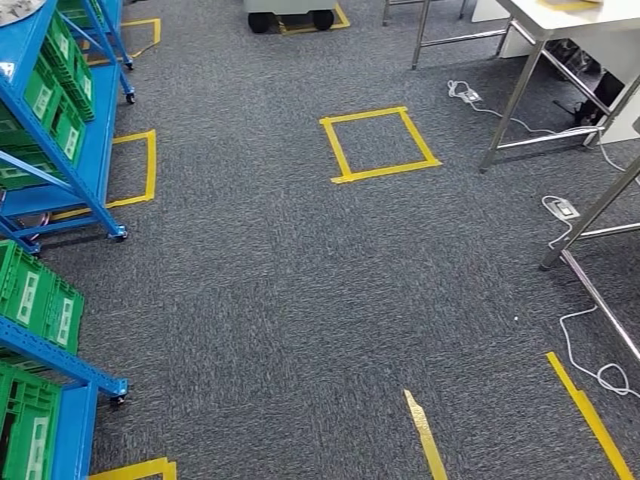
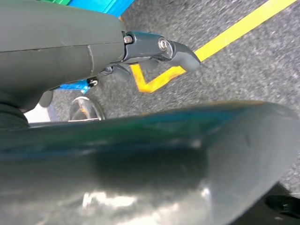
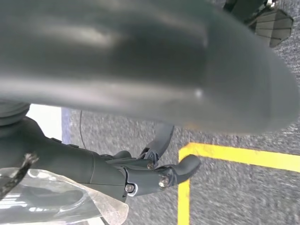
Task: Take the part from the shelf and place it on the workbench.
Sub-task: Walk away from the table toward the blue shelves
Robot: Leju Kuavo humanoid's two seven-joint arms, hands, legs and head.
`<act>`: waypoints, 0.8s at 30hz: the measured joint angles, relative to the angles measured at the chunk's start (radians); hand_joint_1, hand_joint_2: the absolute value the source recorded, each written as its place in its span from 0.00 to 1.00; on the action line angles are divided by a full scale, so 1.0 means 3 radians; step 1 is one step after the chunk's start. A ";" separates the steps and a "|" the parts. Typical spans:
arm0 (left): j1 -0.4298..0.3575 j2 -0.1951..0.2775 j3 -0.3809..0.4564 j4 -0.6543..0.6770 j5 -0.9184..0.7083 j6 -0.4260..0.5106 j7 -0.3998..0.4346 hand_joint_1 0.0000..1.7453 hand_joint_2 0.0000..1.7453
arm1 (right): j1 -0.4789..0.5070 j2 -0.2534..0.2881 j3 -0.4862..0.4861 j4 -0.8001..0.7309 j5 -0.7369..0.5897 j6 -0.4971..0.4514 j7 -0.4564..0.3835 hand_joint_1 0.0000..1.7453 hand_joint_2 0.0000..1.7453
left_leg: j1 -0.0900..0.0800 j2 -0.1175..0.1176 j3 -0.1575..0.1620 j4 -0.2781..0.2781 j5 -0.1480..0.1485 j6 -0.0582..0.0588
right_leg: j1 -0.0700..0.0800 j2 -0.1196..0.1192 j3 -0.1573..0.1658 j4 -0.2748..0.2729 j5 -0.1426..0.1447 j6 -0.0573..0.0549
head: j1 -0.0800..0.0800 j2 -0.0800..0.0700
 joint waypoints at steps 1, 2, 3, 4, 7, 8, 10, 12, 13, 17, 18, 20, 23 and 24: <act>0.0001 0.0003 -0.0001 0.0006 0.0000 0.0002 0.0000 0.00 0.00 | -0.0001 -0.0001 0.0007 0.0001 0.0003 0.0000 -0.0002 0.00 0.00 | -0.0003 0.0064 -0.0022 0.0046 -0.0032 -0.0017 | -0.0003 -0.0045 0.0013 -0.0016 0.0006 -0.0017 | -0.0007 0.0000; -0.0001 0.0007 -0.0003 0.0011 0.0000 0.0005 0.0000 0.00 0.00 | -0.0001 -0.0001 0.0013 0.0004 0.0005 -0.0001 -0.0005 0.00 0.00 | -0.0008 0.0162 -0.0073 0.0158 -0.0104 -0.0033 | -0.0007 -0.0097 0.0027 -0.0032 0.0010 -0.0034 | -0.0016 0.0000; -0.0007 0.0010 -0.0004 0.0017 0.0000 0.0007 0.0000 0.00 0.00 | 0.0002 -0.0002 0.0018 0.0008 0.0007 -0.0002 -0.0007 0.00 0.00 | -0.0007 0.0281 -0.0156 0.0340 -0.0206 -0.0048 | -0.0004 -0.0154 0.0039 -0.0038 0.0006 -0.0046 | -0.0023 0.0000; -0.0014 0.0010 -0.0005 0.0022 0.0001 0.0009 0.0000 0.00 0.00 | 0.0007 -0.0005 0.0020 0.0012 0.0009 -0.0003 -0.0008 0.00 0.00 | -0.0003 0.0361 -0.0263 0.0561 -0.0315 -0.0064 | 0.0000 -0.0211 0.0047 -0.0038 -0.0002 -0.0056 | -0.0029 -0.0001; -0.0016 0.0013 -0.0011 0.0038 0.0004 0.0011 0.0000 0.00 0.00 | 0.0009 -0.0014 0.0029 0.0026 0.0012 -0.0006 -0.0009 0.00 0.00 | 0.0026 0.0427 -0.0424 0.0892 -0.0382 -0.0095 | 0.0007 -0.0373 0.0070 -0.0037 -0.0028 -0.0058 | -0.0030 0.0000; -0.0012 0.0015 -0.0014 0.0043 0.0004 0.0011 0.0000 0.00 0.00 | 0.0005 -0.0015 0.0036 0.0028 0.0014 -0.0006 -0.0010 0.00 0.00 | 0.0032 0.0444 -0.0359 0.0767 -0.0287 -0.0098 | 0.0007 -0.0416 0.0082 -0.0036 -0.0038 -0.0053 | -0.0031 0.0000; -0.0012 0.0020 -0.0020 0.0051 0.0004 0.0013 -0.0001 0.00 0.00 | -0.0004 -0.0015 0.0048 0.0031 0.0017 -0.0006 -0.0011 0.00 0.00 | 0.0021 0.0561 -0.0124 0.0321 -0.0078 -0.0086 | 0.0014 -0.0495 0.0108 -0.0035 -0.0064 -0.0030 | -0.0032 -0.0001; -0.0024 0.0024 -0.0024 0.0056 0.0010 0.0018 -0.0005 0.00 0.00 | -0.0013 -0.0015 0.0052 0.0036 0.0021 -0.0006 -0.0012 0.00 0.00 | -0.0002 0.0652 0.0021 0.0041 -0.0007 -0.0044 | 0.0028 -0.0563 0.0121 -0.0034 -0.0097 0.0006 | -0.0027 -0.0001; -0.0026 0.0025 -0.0025 0.0059 0.0016 0.0024 -0.0009 0.00 0.00 | -0.0020 -0.0015 0.0053 0.0039 0.0023 -0.0007 -0.0012 0.00 0.00 | -0.0016 0.0654 0.0031 0.0013 -0.0023 -0.0020 | 0.0033 -0.0593 0.0128 -0.0038 -0.0109 0.0025 | -0.0025 -0.0001; -0.0017 0.0030 -0.0025 0.0073 0.0031 0.0060 -0.0026 0.00 0.00 | -0.0048 -0.0017 0.0070 0.0044 0.0031 -0.0013 -0.0019 0.00 0.00 | -0.0005 0.0518 0.0047 -0.0027 -0.0002 0.0072 | 0.0007 -0.0511 0.0128 0.0085 -0.0228 0.0086 | -0.0012 0.0000; -0.0021 0.0030 -0.0025 0.0077 0.0033 0.0066 -0.0031 0.00 0.00 | -0.0046 -0.0017 0.0075 0.0047 0.0033 -0.0015 -0.0022 0.00 0.00 | 0.0000 0.0483 0.0052 -0.0035 0.0003 0.0091 | 0.0002 -0.0413 0.0041 0.0260 -0.0325 0.0093 | -0.0002 0.0000; -0.0029 0.0028 -0.0026 0.0086 0.0038 0.0070 -0.0035 0.00 0.00 | -0.0034 -0.0017 0.0083 0.0058 0.0037 -0.0017 -0.0024 0.00 0.00 | -0.0005 0.0403 0.0048 -0.0034 0.0001 0.0110 | 0.0000 -0.0275 -0.0205 0.0730 -0.0518 0.0097 | 0.0013 0.0000; -0.0029 0.0030 -0.0026 0.0104 0.0047 0.0071 -0.0036 0.00 0.00 | -0.0019 -0.0020 0.0095 0.0070 0.0045 -0.0022 -0.0027 0.00 0.00 | -0.0012 0.0259 0.0060 -0.0031 -0.0005 0.0111 | -0.0001 -0.0235 -0.0344 0.0847 -0.0401 0.0090 | 0.0015 0.0000; -0.0029 0.0031 -0.0026 0.0111 0.0051 0.0072 -0.0036 0.00 0.00 | -0.0020 -0.0021 0.0100 0.0071 0.0047 -0.0024 -0.0030 0.00 0.00 | -0.0011 0.0211 0.0069 -0.0030 -0.0009 0.0106 | -0.0004 -0.0205 -0.0274 0.0639 -0.0250 0.0084 | 0.0015 0.0000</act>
